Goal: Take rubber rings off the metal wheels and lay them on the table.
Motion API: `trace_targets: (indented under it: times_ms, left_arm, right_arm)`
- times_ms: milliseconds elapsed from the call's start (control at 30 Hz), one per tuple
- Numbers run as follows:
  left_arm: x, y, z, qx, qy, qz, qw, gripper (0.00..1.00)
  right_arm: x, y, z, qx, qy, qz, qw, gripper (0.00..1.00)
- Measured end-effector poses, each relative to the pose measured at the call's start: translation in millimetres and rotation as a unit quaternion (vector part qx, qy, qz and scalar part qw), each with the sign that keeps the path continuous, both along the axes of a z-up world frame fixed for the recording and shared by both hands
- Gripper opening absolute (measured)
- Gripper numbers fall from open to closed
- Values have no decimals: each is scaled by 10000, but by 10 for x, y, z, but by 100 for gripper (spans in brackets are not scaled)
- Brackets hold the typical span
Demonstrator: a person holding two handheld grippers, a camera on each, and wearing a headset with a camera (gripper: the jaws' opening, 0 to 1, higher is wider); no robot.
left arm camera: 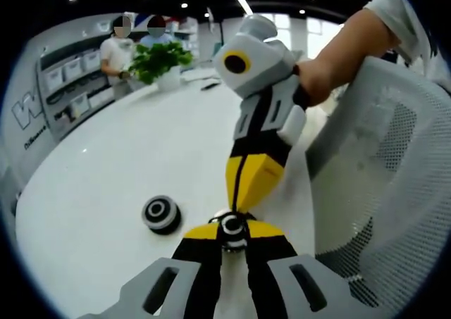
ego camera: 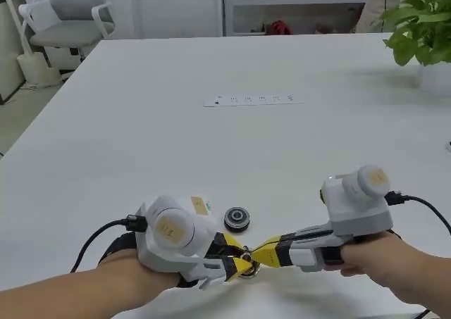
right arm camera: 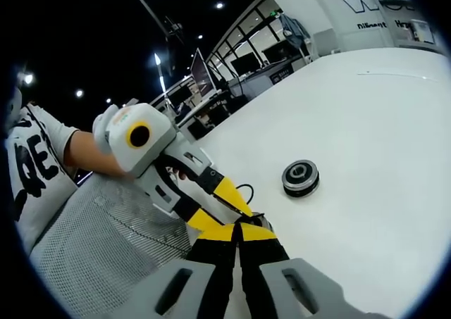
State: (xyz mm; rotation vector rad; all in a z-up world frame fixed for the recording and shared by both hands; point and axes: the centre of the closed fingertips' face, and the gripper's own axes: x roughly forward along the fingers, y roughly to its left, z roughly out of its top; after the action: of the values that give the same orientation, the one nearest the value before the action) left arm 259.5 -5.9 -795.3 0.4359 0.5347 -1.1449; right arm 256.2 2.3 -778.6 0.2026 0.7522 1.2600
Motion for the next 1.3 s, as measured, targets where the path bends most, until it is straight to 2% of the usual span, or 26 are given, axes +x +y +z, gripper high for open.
trace_targets:
  times_ms: [67,100,433,700,867,933,1133,1300]
  left_arm:
    - [0,0,0,-2,9,11,10000,13]
    - [0,0,-1,-2,9,9,10000,13]
    - [-3,2,2,-9,-7,-26,10000,13]
    - [0,8,9,-17,79,-33,10000,14]
    - [-7,37,34,-74,217,-28,9997,18]
    - [-34,36,78,-150,291,-87,9994,22]
    - [-83,56,172,-188,324,-159,9992,30]
    - [-110,109,276,-331,380,-106,9987,35]
  right_arm:
    - [-33,41,53,167,55,86,9998,0]
    - [-47,45,62,164,43,120,9998,0]
    - [38,-63,-53,-163,-27,-59,9998,0]
    - [76,-96,-48,-200,-50,-138,9997,0]
    - [68,-91,-38,-213,-69,-102,9997,0]
    - [64,-90,-33,-237,-90,-83,9996,0]
    - [77,-103,-8,-227,-102,-122,9996,0]
    - [77,-110,30,-195,-97,-142,9997,0]
